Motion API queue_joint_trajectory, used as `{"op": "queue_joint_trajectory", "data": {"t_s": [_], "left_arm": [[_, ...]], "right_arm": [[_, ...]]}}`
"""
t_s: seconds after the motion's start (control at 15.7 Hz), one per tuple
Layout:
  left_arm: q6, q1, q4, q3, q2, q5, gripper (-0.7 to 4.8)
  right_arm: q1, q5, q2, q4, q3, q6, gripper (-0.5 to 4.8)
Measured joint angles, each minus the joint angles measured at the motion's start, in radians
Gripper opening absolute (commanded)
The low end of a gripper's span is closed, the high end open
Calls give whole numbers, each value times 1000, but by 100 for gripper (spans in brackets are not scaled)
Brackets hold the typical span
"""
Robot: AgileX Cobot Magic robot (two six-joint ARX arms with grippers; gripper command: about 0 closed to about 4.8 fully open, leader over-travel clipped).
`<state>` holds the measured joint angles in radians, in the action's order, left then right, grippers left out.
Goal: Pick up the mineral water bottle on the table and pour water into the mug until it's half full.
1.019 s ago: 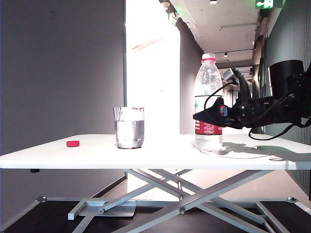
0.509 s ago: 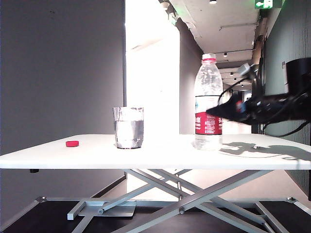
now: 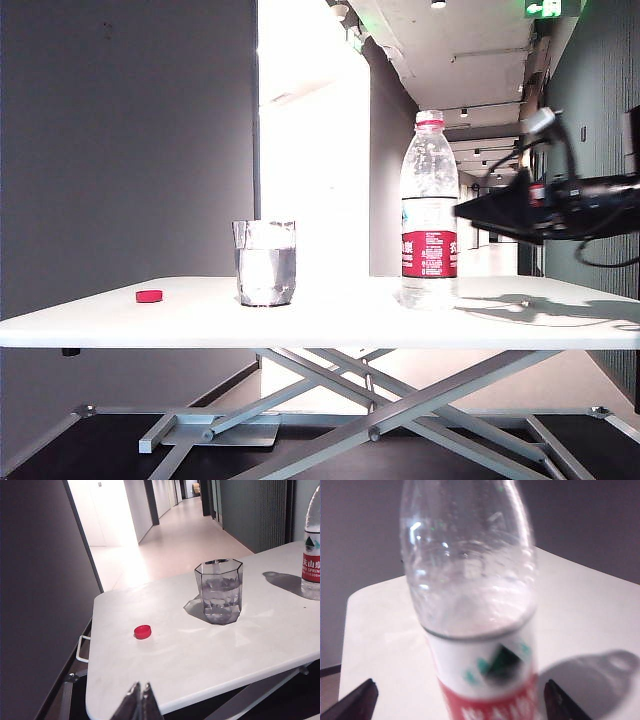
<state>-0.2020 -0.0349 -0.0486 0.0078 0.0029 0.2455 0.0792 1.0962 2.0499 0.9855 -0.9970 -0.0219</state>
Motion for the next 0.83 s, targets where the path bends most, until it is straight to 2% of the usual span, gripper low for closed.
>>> {"op": "queue_joint_trajectory", "data": {"t_s": [0.06, 0.13, 0.32, 0.38, 0.45, 0.64, 0.7, 0.83], "left_arm": [[0, 0, 0, 0, 0, 0, -4], [0, 0, 1, 0, 0, 0, -4], [0, 0, 0, 0, 0, 0, -4], [0, 0, 0, 0, 0, 0, -4], [0, 0, 0, 0, 0, 0, -4], [0, 0, 1, 0, 0, 0, -4], [0, 0, 0, 0, 0, 0, -4], [0, 0, 0, 0, 0, 0, -4]], "right_arm": [[11, -3, -10, 1, 11, 0, 120], [21, -5, -26, -1, 27, -4, -7], [40, -55, -93, 3, 97, -2, -8], [35, -149, -142, -5, 151, -4, -8], [27, -328, -239, -8, 238, -4, -8], [2, -689, -470, -5, 440, -4, -8], [-12, -771, -556, -10, 511, -4, -8], [-45, -852, -660, -8, 586, 10, -8]]}}
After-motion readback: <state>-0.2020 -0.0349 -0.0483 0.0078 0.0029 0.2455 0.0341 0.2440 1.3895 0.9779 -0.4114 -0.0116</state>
